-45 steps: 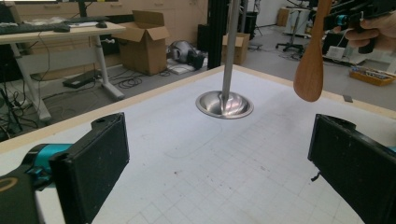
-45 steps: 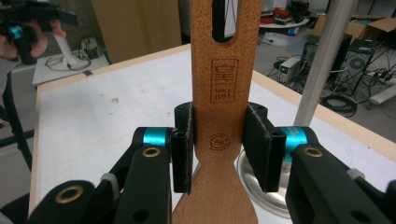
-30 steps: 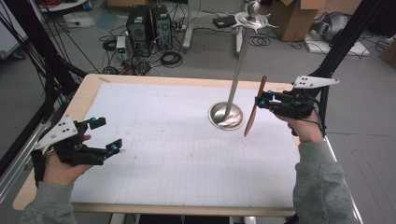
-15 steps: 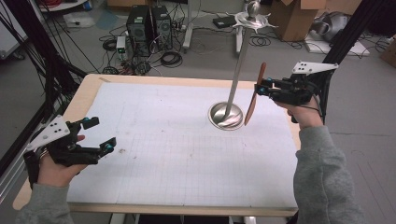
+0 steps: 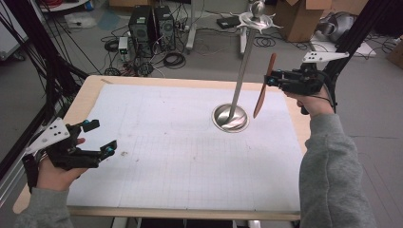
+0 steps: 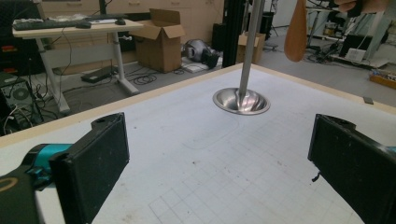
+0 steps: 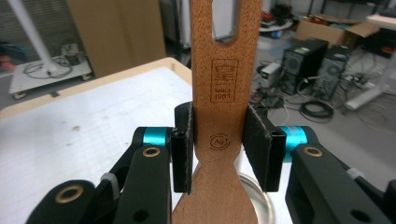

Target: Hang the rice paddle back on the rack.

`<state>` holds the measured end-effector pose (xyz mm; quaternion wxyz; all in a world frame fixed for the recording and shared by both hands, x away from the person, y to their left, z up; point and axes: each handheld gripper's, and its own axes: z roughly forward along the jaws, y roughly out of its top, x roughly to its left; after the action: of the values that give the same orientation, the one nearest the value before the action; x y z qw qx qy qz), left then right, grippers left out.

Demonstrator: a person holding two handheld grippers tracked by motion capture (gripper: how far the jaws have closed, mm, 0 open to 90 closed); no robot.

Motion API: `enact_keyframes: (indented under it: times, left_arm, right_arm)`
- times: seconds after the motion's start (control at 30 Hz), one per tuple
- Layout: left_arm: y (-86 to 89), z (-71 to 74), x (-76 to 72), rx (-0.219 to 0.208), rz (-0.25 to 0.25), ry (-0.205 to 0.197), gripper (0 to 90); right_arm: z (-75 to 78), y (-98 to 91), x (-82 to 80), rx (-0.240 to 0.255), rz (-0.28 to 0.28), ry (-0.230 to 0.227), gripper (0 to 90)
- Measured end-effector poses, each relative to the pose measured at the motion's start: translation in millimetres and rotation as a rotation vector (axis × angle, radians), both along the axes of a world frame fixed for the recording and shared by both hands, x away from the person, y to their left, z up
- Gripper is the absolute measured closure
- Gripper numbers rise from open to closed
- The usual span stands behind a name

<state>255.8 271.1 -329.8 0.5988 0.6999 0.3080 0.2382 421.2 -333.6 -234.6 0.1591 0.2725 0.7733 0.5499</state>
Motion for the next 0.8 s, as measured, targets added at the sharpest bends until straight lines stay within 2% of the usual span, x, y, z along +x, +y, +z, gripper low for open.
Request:
enact_keyframes:
  times: [0.2, 0.43, 0.73, 0.8]
  left_arm:
    - [0.3, -1.4, 1.0, 0.005, 0.002, 0.006, 5.6]
    - [2.3, -0.2, -0.6, 0.003, 0.004, 0.001, 5.6]
    - [2.9, -1.4, -0.5, 0.005, 0.006, 0.005, 5.6]
    - [3.4, -1.8, -0.3, 0.009, 0.009, 0.006, 5.6]
  right_arm:
    - [6.8, -7.8, 6.1, -0.010, -0.008, 0.005, 64.7]
    - [16.0, -16.0, 7.7, 0.044, -0.037, -0.002, 64.7]
    - [27.8, -19.0, 8.3, 0.049, -0.057, -0.031, 64.7]
    - [33.2, -19.7, 8.3, 0.070, -0.052, -0.044, 64.7]
